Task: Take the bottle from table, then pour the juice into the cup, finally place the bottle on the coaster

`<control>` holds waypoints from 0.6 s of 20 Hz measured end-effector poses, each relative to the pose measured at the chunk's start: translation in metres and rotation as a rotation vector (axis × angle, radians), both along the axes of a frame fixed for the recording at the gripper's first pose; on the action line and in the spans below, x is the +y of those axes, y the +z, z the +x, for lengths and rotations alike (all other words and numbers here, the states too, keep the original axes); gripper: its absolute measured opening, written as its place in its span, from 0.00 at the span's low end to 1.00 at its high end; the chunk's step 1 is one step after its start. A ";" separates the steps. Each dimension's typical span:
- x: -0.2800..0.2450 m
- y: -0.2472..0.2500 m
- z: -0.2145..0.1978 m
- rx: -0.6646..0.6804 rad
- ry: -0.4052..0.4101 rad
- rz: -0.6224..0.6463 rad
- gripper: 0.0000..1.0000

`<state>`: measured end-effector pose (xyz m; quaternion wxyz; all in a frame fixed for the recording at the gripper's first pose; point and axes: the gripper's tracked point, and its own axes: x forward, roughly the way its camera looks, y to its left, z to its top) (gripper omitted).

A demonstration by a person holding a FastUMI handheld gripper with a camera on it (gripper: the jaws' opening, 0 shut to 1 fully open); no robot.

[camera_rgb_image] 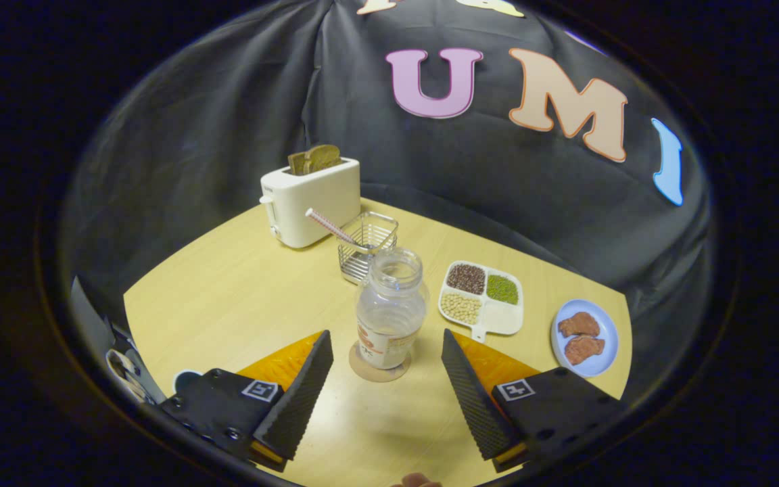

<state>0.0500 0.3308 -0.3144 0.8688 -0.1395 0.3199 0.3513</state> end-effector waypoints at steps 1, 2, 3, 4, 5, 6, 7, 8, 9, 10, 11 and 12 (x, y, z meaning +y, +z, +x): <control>-0.006 0.011 -0.002 -0.018 -0.004 0.006 1.00; -0.014 0.024 -0.004 -0.037 -0.010 0.011 1.00; -0.020 0.035 -0.006 -0.057 -0.017 0.017 1.00; -0.027 0.048 -0.007 -0.073 -0.027 0.021 1.00; -0.035 0.061 -0.011 -0.087 -0.037 0.028 1.00; -0.041 0.075 -0.014 -0.100 -0.046 0.040 1.00; -0.046 0.089 -0.017 -0.114 -0.057 0.052 1.00; -0.052 0.104 -0.018 -0.128 -0.070 0.063 1.00; -0.058 0.119 -0.021 -0.144 -0.085 0.077 1.00; -0.063 0.135 -0.024 -0.160 -0.100 0.094 1.00; -0.069 0.151 -0.026 -0.177 -0.117 0.114 1.00; -0.074 0.169 -0.026 -0.199 -0.134 0.138 1.00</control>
